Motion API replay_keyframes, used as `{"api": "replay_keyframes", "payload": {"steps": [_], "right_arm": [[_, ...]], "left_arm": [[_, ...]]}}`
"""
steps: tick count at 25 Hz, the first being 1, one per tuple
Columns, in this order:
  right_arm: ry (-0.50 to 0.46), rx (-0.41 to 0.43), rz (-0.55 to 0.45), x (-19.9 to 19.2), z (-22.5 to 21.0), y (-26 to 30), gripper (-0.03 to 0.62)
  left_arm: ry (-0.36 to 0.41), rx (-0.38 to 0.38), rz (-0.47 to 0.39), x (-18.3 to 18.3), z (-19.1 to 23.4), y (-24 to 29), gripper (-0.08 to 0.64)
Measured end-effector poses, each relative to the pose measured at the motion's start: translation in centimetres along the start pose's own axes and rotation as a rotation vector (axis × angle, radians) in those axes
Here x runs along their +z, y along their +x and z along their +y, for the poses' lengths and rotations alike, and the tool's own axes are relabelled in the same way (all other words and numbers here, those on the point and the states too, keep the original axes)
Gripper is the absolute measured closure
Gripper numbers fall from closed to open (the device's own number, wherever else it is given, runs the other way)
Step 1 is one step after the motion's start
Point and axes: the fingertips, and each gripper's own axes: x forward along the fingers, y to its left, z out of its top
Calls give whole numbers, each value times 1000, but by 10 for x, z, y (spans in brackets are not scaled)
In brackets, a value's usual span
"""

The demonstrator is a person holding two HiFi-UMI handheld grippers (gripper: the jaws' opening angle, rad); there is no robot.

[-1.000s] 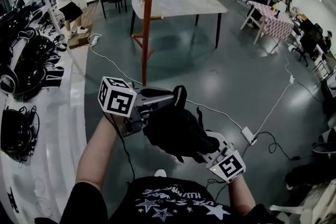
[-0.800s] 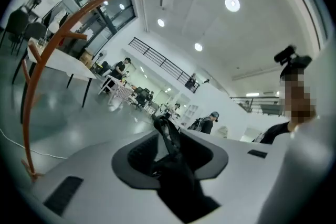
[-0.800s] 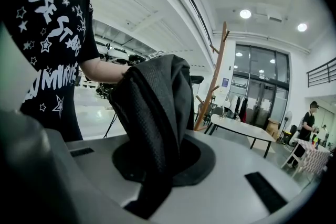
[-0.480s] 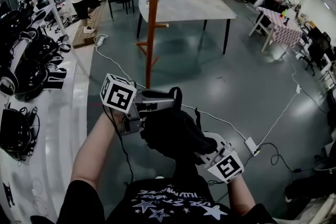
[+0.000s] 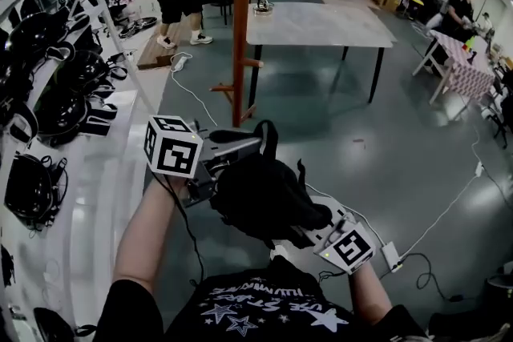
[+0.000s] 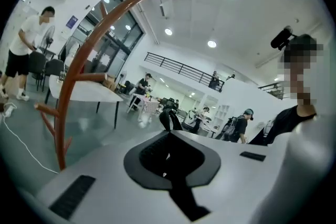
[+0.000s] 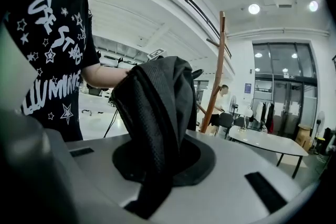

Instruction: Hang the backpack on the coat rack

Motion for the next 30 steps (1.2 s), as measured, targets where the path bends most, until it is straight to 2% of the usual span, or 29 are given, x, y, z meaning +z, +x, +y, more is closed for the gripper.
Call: {"api": "replay_keyframes", "payload": {"steps": [2,5,8,18,24,28,30], "right_arm": [[-8,16,-14,5,-25,9,537],[-27,41,-32,12,-59,23,537],[-43,73,-51,17,-94,31,537],[-60,199,-85,18,-170,68,537],[-62,284,-107,9,-189,83,537],[3,319,-107,4,-197,89,537],[-8,342,-123,0,-203,95,537]], "left_arm": [[72,77,-1,20,14,7,540],[208,218,45,44,35,17,540],[269,323,70,64,52,29,540],[160,548,11,101,117,44,540],[109,652,1,101,135,43,540],[89,724,8,100,142,45,541],[86,763,14,100,147,44,540]]}}
